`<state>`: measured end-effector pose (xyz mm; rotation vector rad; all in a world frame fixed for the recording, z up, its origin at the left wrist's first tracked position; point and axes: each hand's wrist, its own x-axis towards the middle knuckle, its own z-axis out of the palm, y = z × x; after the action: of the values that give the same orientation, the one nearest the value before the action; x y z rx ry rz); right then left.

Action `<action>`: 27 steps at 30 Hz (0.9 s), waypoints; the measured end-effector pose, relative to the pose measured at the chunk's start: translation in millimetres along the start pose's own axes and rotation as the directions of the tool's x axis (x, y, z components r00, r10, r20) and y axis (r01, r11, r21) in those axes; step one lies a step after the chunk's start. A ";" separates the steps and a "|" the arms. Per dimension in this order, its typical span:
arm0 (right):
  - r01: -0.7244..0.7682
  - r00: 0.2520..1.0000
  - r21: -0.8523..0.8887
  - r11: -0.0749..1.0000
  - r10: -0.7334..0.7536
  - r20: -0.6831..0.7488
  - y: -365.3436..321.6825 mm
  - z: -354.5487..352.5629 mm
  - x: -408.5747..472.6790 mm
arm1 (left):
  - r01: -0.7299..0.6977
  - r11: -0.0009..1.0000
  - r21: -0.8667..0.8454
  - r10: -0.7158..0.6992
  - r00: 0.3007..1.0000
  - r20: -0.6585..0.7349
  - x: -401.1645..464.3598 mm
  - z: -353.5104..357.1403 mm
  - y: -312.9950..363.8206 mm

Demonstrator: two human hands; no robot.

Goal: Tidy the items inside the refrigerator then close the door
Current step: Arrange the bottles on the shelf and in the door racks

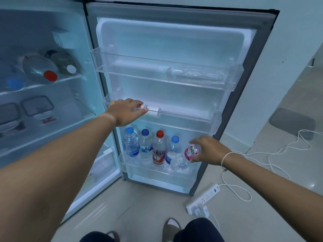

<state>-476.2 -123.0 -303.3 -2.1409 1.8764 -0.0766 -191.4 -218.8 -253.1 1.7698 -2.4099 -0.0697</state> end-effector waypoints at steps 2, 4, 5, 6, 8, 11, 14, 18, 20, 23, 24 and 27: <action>-0.056 0.997 -0.039 0.998 0.058 0.042 3.7 16.1 13.7 | -0.001 1.000 0.001 0.001 1.000 -0.004 0.9 0.8 -0.5; -0.097 0.992 -0.069 0.993 0.102 0.076 6.7 31.4 27.4 | 0.003 1.000 -0.003 -0.003 1.000 0.000 1.8 1.6 -0.8; -0.107 0.989 -0.085 0.991 0.115 0.089 7.8 38.2 32.9 | 0.004 1.000 -0.005 -0.004 1.000 0.000 1.8 1.5 -0.7; -0.113 0.988 -0.105 0.988 0.124 0.097 8.8 45.2 38.3 | 0.004 1.000 -0.004 -0.004 1.000 -0.003 2.1 2.0 -0.9; -0.123 0.986 -0.143 0.982 0.138 0.095 10.9 57.5 46.1 | -0.001 1.000 -0.007 0.001 1.000 -0.011 2.1 2.5 -1.0; -0.146 0.984 -0.165 0.975 0.161 0.076 13.2 73.0 55.3 | -0.001 1.000 -0.013 0.001 1.000 -0.020 1.7 3.0 -2.1; -0.149 0.984 -0.175 0.973 0.164 0.076 15.0 84.2 63.3 | -0.007 1.000 -0.011 0.007 1.000 -0.029 2.3 4.1 -3.4; -0.126 0.987 -0.223 0.967 0.145 0.071 17.1 95.0 68.5 | -0.003 1.000 -0.020 0.002 1.000 -0.019 2.9 3.6 -2.6; -0.113 0.989 -0.238 0.965 0.131 0.063 17.1 99.4 71.1 | -0.005 1.000 -0.022 0.004 1.000 -0.028 3.3 4.1 -2.7; -0.111 0.990 -0.239 0.965 0.129 0.060 16.9 104.1 75.4 | -0.007 1.000 -0.019 0.006 0.999 -0.035 3.9 5.0 -3.6; -0.118 0.989 -0.236 0.965 0.134 0.055 17.2 106.0 77.2 | -0.005 1.000 -0.019 0.004 0.999 -0.034 4.0 5.3 -3.8; -0.135 0.988 -0.211 0.968 0.147 0.044 18.0 110.7 80.7 | -0.003 0.999 -0.035 0.002 0.999 -0.033 3.4 5.1 -3.5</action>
<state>-455.9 -183.5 -425.8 -2.1041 2.0760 0.2202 -189.9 -223.4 -258.3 1.7399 -2.3734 -0.0811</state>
